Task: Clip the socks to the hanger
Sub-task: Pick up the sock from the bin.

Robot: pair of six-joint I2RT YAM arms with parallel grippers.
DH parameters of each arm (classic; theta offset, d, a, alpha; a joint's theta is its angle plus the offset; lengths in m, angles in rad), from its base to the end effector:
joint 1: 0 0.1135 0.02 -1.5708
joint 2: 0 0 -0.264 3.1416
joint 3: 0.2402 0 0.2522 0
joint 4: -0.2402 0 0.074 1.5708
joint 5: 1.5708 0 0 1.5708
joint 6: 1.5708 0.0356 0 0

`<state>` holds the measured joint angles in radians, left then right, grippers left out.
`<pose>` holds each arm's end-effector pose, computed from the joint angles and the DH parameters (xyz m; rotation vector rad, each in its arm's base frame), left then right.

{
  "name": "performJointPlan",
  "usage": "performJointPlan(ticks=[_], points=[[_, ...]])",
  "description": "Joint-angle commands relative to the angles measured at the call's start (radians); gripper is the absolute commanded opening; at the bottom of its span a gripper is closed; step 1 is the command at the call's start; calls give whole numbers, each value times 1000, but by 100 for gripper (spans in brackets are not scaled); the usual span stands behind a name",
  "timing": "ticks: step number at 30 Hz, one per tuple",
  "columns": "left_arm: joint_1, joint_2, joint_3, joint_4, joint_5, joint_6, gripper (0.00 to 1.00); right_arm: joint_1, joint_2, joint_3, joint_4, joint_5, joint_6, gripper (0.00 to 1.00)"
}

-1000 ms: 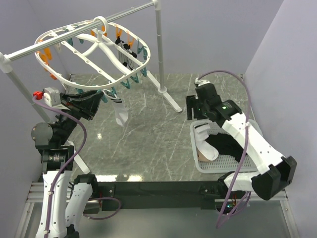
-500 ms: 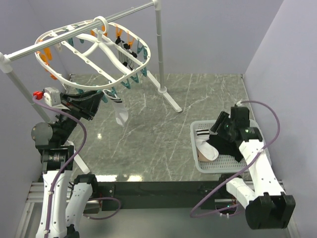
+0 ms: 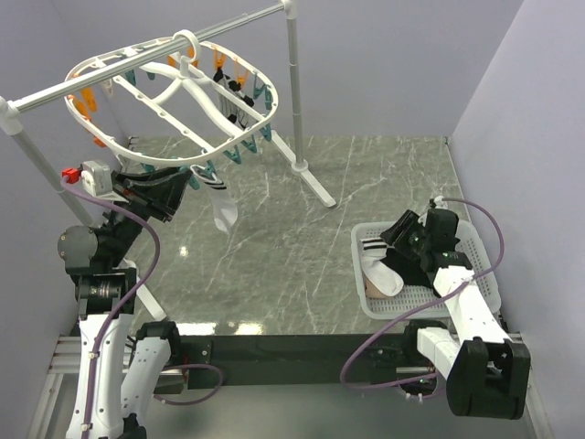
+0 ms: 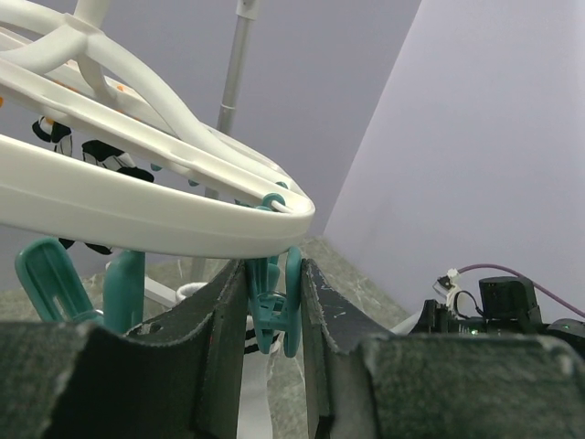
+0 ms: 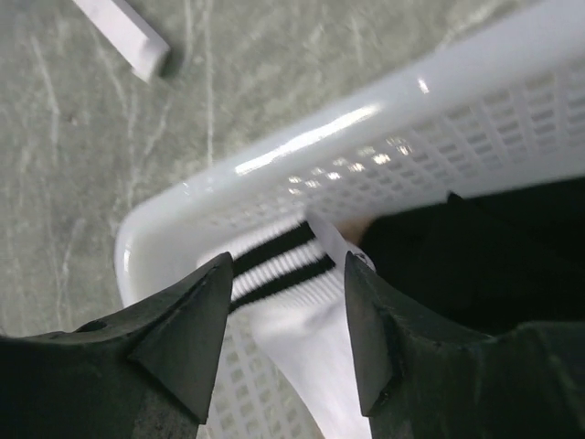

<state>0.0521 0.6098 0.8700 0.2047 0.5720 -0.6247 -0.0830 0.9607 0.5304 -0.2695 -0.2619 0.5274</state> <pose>0.1186 -0.0131 0.4323 0.1298 1.2168 -0.8171 0.1994 -0.0073 0.2124 0.5551 2.2296 0.5298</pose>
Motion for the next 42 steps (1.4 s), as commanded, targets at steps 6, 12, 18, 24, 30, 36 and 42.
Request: performJointPlan(ticks=[6, 12, 18, 24, 30, 36, 42], points=[[12, 5, 4, 56, -20, 0, 30, -11, 33, -43, 162, -34, 6, 58], [12, 15, 7, 59, -17, -3, 30, -11, 99, -41, 159, -62, 10, 58], [12, 16, 6, 62, -14, -4, 30, -11, 113, -61, 179, -99, 20, 57], [12, 18, 11, 59, -14, -1, 30, -11, 131, -72, 200, -131, 34, 47], [12, 18, 11, 61, -14, -3, 30, -11, 84, -49, 161, -154, 39, 2], [12, 21, 9, 67, -8, -7, 30, -11, -49, 17, 72, -198, 66, 0], [12, 18, 11, 73, -3, -12, 30, -9, -126, 109, -28, -191, 86, 0]])
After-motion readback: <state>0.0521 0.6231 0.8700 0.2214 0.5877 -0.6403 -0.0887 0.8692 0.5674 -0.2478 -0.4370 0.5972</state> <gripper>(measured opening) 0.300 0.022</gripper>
